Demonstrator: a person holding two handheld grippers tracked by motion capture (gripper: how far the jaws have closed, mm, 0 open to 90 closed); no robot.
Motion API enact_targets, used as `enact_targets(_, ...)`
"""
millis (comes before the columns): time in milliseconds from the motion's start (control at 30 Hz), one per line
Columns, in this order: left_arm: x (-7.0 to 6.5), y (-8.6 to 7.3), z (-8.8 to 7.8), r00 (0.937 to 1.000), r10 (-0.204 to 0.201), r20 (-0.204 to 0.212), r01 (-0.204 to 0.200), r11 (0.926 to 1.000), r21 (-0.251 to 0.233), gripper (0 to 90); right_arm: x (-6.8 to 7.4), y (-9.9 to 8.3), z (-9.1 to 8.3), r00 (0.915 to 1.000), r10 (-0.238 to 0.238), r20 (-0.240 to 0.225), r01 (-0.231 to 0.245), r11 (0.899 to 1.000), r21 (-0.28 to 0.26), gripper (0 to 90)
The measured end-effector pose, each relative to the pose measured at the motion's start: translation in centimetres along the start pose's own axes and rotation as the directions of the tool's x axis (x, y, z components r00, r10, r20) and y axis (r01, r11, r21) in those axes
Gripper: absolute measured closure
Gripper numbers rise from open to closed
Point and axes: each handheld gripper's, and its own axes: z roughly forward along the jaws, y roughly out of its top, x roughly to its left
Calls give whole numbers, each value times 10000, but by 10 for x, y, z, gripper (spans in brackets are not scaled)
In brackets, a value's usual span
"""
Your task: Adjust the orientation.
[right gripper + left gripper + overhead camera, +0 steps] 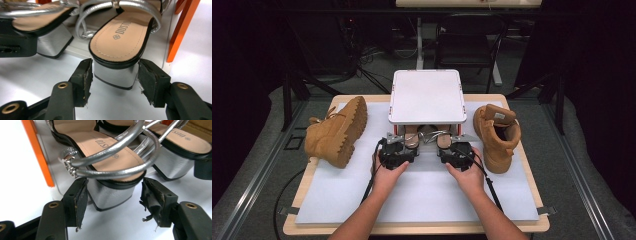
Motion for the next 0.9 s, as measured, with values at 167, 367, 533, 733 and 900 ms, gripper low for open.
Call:
enact_targets(167,-3,-2,-8,9999,0,-107,0,10000,25,447,5,0,-10,10000,-6,24,6,9999,106,509)
enact_targets(367,-7,-3,-10,9998,-88,-181,87,9999,-75,517,8,-1,-11,9997,84,240,-89,9998,193,594)
enact_targets(533,-9,-2,-8,9995,-117,-310,112,9998,-180,527,7,0,-11,9996,167,246,-171,9997,156,613)
enact_targets(733,-10,-3,-6,9988,43,-493,-43,10000,2,543,8,0,-10,9990,141,428,-147,9998,135,628)
enact_targets(900,-11,-2,-6,9985,-45,-543,44,10000,-24,557,6,1,-10,9987,245,447,-249,9997,86,627)
